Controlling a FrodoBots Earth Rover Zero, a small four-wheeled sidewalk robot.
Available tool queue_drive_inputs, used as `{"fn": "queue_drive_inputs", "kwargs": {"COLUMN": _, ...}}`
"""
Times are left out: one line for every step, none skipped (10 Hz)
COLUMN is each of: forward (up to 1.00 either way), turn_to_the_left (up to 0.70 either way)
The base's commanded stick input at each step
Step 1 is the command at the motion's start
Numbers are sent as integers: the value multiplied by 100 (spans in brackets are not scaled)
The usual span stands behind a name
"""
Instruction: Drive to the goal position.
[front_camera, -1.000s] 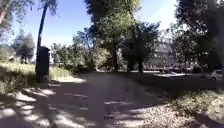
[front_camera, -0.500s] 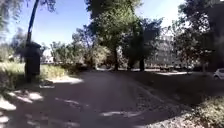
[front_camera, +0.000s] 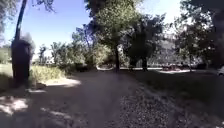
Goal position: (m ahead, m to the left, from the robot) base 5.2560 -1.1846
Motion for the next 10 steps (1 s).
{"fn": "queue_drive_inputs", "kwargs": {"forward": 85, "turn_to_the_left": 0}}
{"fn": "queue_drive_inputs", "kwargs": {"forward": 85, "turn_to_the_left": 23}}
{"fn": "queue_drive_inputs", "kwargs": {"forward": 85, "turn_to_the_left": 34}}
{"fn": "queue_drive_inputs", "kwargs": {"forward": 85, "turn_to_the_left": 34}}
{"fn": "queue_drive_inputs", "kwargs": {"forward": 85, "turn_to_the_left": 26}}
{"fn": "queue_drive_inputs", "kwargs": {"forward": 85, "turn_to_the_left": 0}}
{"fn": "queue_drive_inputs", "kwargs": {"forward": 85, "turn_to_the_left": 0}}
{"fn": "queue_drive_inputs", "kwargs": {"forward": 85, "turn_to_the_left": 0}}
{"fn": "queue_drive_inputs", "kwargs": {"forward": 85, "turn_to_the_left": 0}}
{"fn": "queue_drive_inputs", "kwargs": {"forward": 85, "turn_to_the_left": 0}}
